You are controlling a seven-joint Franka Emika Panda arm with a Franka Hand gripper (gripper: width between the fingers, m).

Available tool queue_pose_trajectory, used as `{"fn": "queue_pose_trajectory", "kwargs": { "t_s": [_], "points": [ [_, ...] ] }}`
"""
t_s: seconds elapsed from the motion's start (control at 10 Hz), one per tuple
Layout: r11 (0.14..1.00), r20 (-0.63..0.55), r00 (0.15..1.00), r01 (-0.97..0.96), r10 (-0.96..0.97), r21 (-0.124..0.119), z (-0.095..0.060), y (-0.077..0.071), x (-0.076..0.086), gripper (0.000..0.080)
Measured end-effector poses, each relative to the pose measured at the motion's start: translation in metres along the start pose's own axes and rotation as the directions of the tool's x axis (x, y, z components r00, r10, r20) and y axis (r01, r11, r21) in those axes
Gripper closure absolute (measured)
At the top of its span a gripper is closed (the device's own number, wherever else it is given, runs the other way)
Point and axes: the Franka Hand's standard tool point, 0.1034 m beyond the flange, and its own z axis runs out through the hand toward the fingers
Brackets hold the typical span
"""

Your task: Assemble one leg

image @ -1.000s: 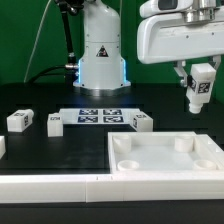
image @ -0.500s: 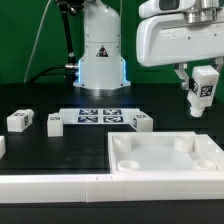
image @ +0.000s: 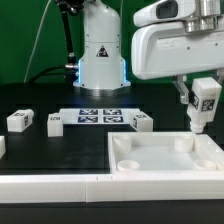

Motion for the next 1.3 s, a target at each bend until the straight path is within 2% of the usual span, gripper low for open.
{"fn": "queue_pose_trajectory", "kwargs": {
  "t_s": [0.2, 0.4, 0.8, 1.1, 1.3],
  "points": [
    [1.000, -0.018, 1.000, -0.008, 0.008, 0.001, 0.006, 0.007, 0.020, 0.0512],
    [1.000, -0.027, 1.000, -0.006, 0.006, -0.001, 0.007, 0.013, 0.028, 0.0512],
    [1.000, -0.034, 0.999, -0.006, 0.006, -0.002, 0.009, 0.013, 0.027, 0.0512],
    [1.000, -0.040, 0.999, -0.011, 0.011, 0.001, 0.026, 0.014, 0.031, 0.0512],
    [1.000, -0.036, 0.999, -0.011, 0.011, 0.003, 0.031, 0.013, 0.030, 0.0512]
  ]
}}
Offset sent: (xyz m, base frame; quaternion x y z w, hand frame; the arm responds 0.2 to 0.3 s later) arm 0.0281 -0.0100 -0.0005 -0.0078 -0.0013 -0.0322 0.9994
